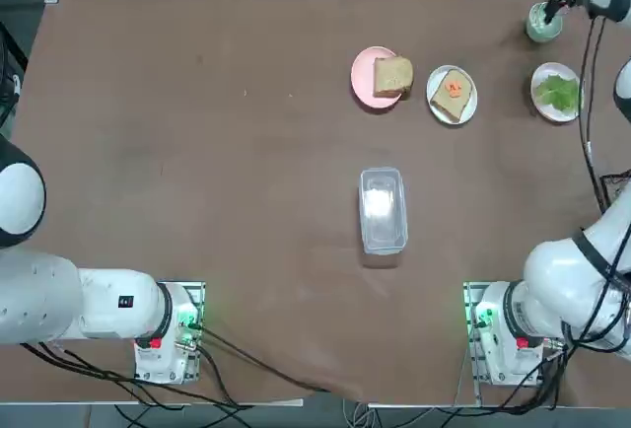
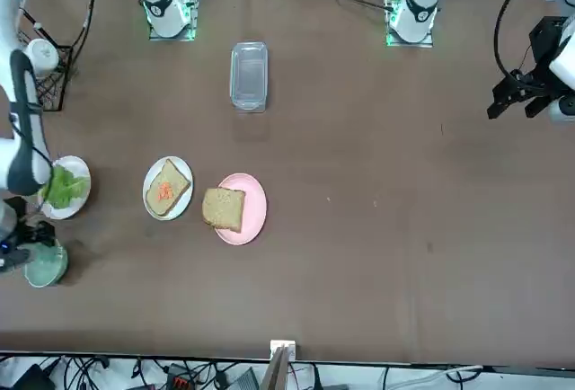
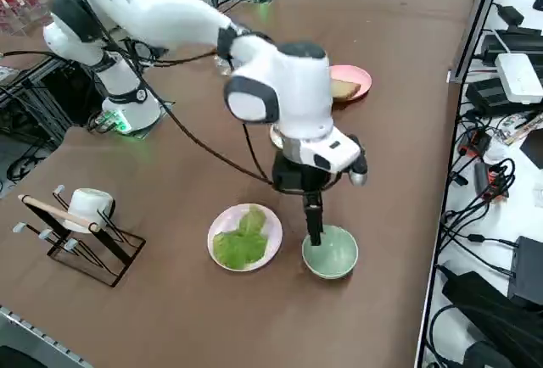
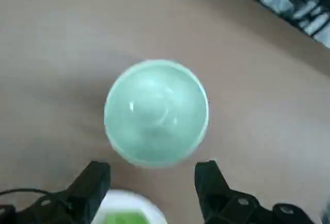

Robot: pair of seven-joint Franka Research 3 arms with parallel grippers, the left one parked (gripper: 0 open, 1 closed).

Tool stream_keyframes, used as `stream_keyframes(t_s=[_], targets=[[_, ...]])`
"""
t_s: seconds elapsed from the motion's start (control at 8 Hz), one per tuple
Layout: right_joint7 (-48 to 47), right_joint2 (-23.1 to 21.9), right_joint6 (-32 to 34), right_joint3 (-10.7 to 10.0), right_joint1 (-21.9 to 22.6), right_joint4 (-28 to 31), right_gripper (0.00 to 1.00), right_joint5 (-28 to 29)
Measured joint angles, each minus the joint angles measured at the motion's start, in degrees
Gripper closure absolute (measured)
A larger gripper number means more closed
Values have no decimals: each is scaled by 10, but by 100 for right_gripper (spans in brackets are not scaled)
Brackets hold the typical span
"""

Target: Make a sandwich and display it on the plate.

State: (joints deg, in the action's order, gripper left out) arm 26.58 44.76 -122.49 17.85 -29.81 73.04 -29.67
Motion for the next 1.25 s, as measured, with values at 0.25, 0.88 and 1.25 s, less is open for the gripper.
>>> stream_keyframes(t_s=[0.25, 0.88, 1.25], targets=[[1, -61, 20, 0, -21, 87, 1, 14], [2, -122, -28, 0, -100, 271, 4, 30], [10, -106, -71, -1, -120, 304, 7, 29]])
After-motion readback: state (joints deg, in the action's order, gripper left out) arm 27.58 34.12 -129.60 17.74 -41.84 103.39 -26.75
